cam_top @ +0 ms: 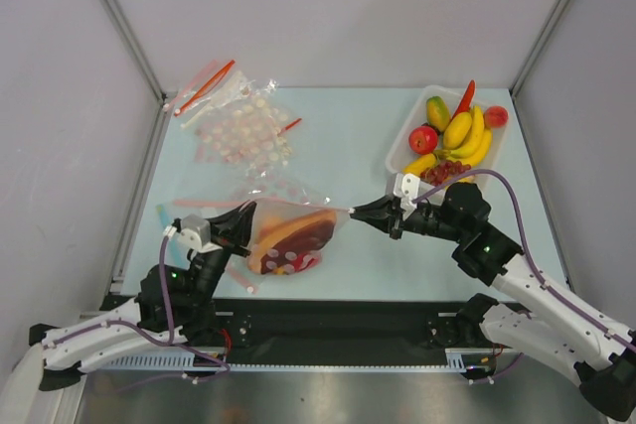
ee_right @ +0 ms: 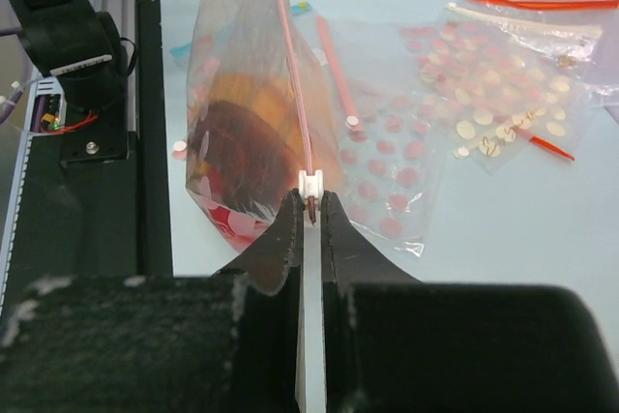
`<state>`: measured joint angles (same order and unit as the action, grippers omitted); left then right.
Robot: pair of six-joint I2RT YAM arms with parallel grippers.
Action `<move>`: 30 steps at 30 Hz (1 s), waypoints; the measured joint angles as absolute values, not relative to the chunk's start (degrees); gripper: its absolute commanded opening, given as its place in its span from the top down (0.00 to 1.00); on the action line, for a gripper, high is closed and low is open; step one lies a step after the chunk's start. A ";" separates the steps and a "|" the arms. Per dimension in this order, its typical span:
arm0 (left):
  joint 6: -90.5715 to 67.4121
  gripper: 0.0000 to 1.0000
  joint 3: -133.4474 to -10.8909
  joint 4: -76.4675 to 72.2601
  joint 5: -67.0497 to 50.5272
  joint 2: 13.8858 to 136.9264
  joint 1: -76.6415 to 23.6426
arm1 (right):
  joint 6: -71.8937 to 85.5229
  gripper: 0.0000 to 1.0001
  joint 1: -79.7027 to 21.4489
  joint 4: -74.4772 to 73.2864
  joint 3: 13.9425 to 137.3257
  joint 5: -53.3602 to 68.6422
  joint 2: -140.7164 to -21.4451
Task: Place the food in the zip-top bag and seal the zipper
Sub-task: Place the zipper food storage bag at the center of the board.
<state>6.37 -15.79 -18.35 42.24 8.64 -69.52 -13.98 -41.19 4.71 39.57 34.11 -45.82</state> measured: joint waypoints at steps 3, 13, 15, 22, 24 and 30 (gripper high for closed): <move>6.70 0.74 -17.39 -19.35 42.22 12.05 -69.06 | -13.52 1.00 -40.84 4.19 39.57 32.91 -45.04; 4.99 0.00 -24.03 -20.80 42.04 28.67 -68.45 | 2.09 1.00 -40.66 7.05 38.83 8.97 -40.71; 3.92 0.00 -24.56 -20.38 42.11 30.65 -68.27 | 5.30 1.00 -39.68 6.28 39.31 1.98 -41.63; 2.90 0.00 -24.82 -19.18 42.98 31.22 -68.18 | 15.64 1.00 -28.29 -1.96 40.29 -15.35 -44.03; 2.66 0.00 -24.82 -19.18 43.44 30.30 -68.16 | 19.66 1.00 -23.07 -5.37 40.56 -19.25 -44.58; 1.78 0.00 -24.82 -19.88 44.69 28.84 -68.05 | 27.59 0.72 -15.62 -10.87 41.63 -24.12 -46.13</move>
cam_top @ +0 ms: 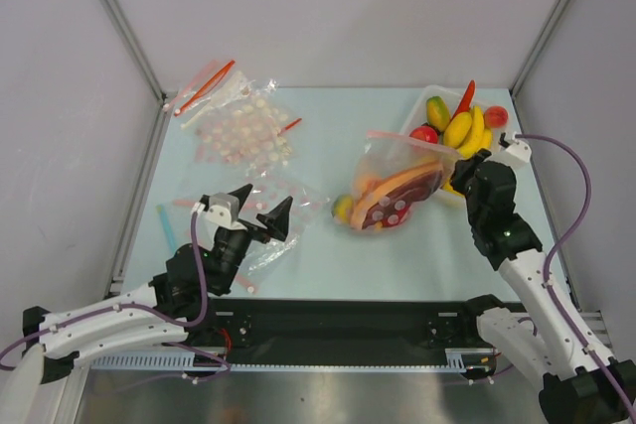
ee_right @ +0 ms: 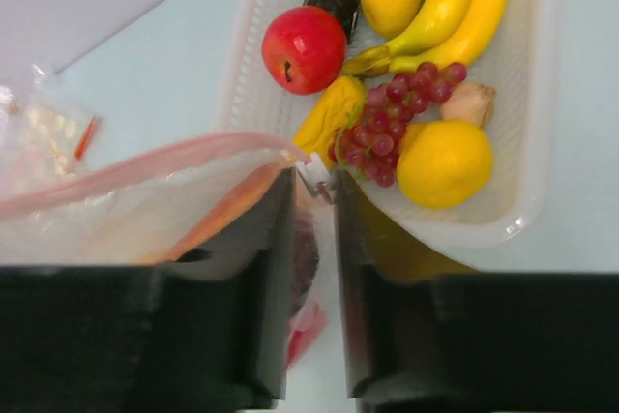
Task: Place the food in the zip-top bag and seal the zipper
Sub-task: Place the zipper food storage bag at the center of the board, then reset both arms
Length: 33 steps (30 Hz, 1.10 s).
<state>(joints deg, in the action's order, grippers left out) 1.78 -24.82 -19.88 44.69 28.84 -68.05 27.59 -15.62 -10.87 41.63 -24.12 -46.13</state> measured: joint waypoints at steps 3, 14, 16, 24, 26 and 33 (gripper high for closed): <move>1.48 0.00 -24.82 -19.92 44.84 29.23 -68.05 | 29.43 0.00 -15.62 -11.53 41.87 -24.49 -45.91; 1.43 0.00 -24.93 -18.83 44.91 31.40 -68.05 | 36.25 0.00 -15.62 -13.19 42.13 -30.50 -36.34; 1.28 0.00 -24.93 -18.74 45.12 31.14 -68.05 | 37.82 0.00 -15.62 -13.58 42.13 -32.45 -34.74; -0.23 0.00 -24.95 -18.72 46.59 29.93 -68.05 | 41.54 0.00 -15.59 -13.91 42.02 -37.12 -32.08; -0.27 0.00 -24.95 -18.70 46.61 29.98 -68.05 | 41.91 0.00 -15.62 -14.02 42.02 -37.23 -32.82; -0.67 0.00 -25.41 -18.31 46.52 30.87 -68.05 | 42.46 0.01 -15.62 -14.76 42.02 -37.28 -34.09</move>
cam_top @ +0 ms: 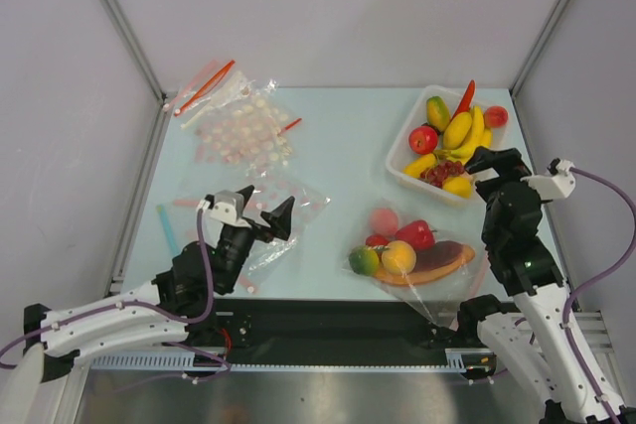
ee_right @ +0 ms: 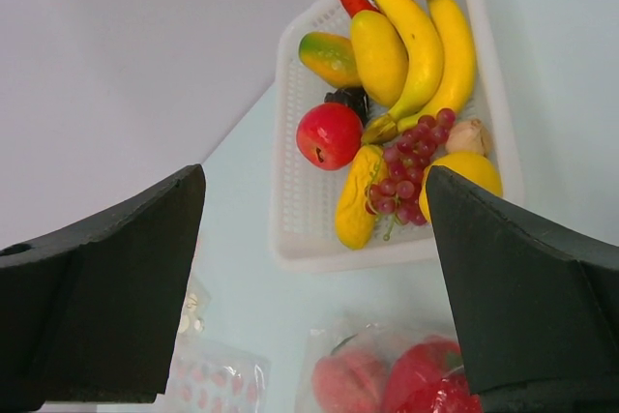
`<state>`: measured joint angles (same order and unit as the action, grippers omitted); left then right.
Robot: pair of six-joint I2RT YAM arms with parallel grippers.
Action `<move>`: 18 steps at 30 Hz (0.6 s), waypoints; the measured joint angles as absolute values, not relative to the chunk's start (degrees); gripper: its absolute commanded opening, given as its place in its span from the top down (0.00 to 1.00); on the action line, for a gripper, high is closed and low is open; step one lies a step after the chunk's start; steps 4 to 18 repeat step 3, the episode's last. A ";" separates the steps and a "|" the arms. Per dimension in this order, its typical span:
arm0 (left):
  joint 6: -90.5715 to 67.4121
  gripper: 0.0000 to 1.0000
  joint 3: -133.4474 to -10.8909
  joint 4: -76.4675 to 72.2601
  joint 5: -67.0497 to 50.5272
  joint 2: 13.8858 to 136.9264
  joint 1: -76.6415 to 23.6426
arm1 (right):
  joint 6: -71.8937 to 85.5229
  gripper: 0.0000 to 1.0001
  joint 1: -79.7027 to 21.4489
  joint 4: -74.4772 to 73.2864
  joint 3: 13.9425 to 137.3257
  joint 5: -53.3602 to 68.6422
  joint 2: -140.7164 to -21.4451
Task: Place the food in the zip-top bag and seal the zipper
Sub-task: Reset both arms
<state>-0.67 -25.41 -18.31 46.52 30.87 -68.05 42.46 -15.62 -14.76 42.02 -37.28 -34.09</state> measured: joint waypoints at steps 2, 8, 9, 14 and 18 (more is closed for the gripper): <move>-0.67 0.00 -25.63 -18.04 46.46 31.07 -68.05 | 42.39 0.00 -15.62 -14.68 41.98 -37.17 -34.13; -0.69 0.00 -25.67 -18.02 46.41 31.14 -68.05 | 42.24 0.00 -15.62 -14.52 41.89 -37.04 -34.06; -0.69 0.00 -25.67 -18.02 46.41 31.14 -68.05 | 42.24 0.00 -15.62 -14.52 41.89 -37.04 -34.06; -0.69 0.00 -25.67 -18.02 46.41 31.14 -68.05 | 42.24 0.00 -15.62 -14.52 41.89 -37.04 -34.06; -0.69 0.00 -25.67 -18.02 46.41 31.14 -68.05 | 42.24 0.00 -15.62 -14.52 41.89 -37.04 -34.06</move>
